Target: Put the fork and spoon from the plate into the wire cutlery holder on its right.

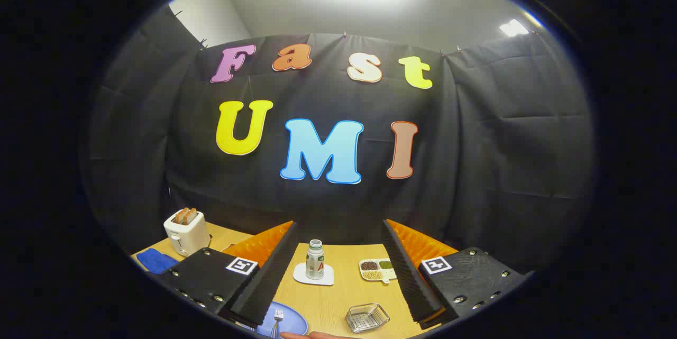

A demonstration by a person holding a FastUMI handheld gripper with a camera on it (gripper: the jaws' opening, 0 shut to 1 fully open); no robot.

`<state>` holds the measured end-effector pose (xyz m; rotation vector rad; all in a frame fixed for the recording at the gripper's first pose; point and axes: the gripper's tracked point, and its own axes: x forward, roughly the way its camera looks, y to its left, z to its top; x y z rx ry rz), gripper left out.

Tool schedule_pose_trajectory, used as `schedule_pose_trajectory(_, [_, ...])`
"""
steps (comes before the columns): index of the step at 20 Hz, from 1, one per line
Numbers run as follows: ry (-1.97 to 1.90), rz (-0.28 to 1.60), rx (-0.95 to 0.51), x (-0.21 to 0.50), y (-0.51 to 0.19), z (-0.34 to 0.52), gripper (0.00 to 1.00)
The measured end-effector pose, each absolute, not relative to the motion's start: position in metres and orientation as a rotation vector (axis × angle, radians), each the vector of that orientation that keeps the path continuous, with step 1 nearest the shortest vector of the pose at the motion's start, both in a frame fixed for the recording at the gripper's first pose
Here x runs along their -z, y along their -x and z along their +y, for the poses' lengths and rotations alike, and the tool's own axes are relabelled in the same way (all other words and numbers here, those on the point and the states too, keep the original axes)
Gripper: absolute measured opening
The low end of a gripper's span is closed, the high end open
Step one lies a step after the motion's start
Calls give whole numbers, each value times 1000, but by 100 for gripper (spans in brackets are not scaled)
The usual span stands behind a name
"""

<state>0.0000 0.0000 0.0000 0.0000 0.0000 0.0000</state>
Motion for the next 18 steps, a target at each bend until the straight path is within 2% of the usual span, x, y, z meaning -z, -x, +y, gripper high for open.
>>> schedule_pose_trajectory(7, [-23,37,54,6,9,22,97])
schedule_pose_trajectory(18, [-5,88,-38,20,1,41,97])
